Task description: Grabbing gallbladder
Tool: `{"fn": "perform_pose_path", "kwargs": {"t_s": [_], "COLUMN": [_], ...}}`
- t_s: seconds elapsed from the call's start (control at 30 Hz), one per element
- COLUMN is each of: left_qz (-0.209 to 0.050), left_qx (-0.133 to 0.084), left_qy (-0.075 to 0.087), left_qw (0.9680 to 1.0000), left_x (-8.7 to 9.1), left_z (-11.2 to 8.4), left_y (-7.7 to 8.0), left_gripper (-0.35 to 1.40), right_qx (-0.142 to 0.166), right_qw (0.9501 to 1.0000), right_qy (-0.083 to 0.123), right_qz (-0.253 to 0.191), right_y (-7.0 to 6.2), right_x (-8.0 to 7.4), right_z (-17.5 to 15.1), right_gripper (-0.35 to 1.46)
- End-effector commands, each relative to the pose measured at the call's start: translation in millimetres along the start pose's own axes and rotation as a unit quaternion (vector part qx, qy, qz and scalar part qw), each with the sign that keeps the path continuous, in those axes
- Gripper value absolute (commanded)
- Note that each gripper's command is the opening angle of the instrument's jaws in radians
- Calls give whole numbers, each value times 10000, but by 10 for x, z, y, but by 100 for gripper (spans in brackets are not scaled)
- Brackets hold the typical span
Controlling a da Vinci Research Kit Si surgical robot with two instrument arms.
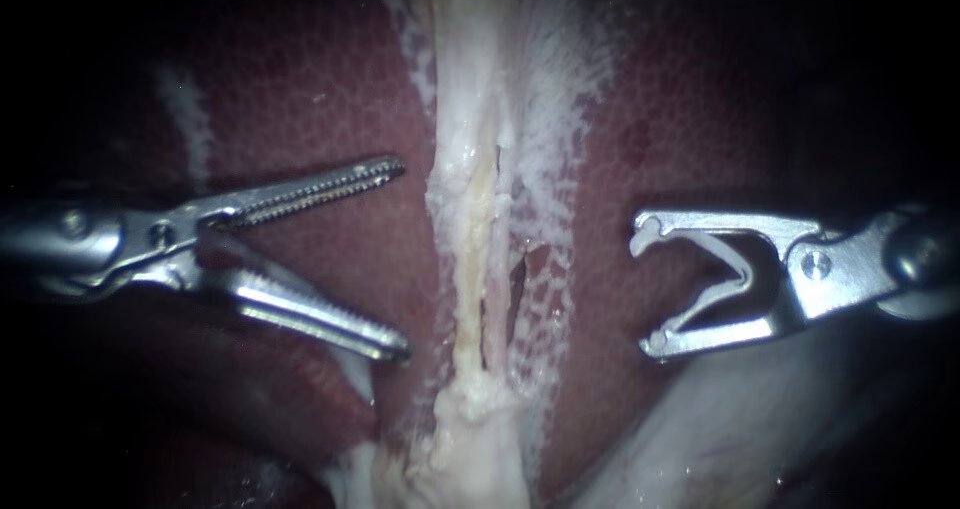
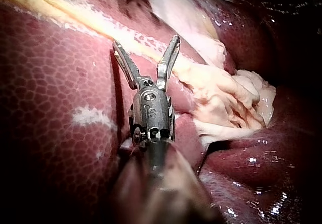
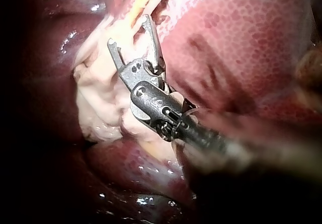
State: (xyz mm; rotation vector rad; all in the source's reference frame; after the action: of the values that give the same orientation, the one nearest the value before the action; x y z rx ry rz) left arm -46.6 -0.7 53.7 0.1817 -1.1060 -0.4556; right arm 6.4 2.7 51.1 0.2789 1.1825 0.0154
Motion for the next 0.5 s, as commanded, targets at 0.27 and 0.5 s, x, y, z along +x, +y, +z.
{"fn": "perform_pose_path", "kwargs": {"t_s": [0.27, 0.5], "left_qz": [9, -22], "left_qx": [-13, -28], "left_qy": [2, 4], "left_qw": [10000, 10000], "left_x": [8, 8], "left_z": [13, 22], "left_y": [12, 15], "left_gripper": [94, 94], "right_qx": [1, 1], "right_qw": [10000, 10000], "right_qy": [1, 1], "right_qz": [0, 0], "right_y": [0, 0], "right_x": [0, 0], "right_z": [0, 0], "right_gripper": [59, 59]}}
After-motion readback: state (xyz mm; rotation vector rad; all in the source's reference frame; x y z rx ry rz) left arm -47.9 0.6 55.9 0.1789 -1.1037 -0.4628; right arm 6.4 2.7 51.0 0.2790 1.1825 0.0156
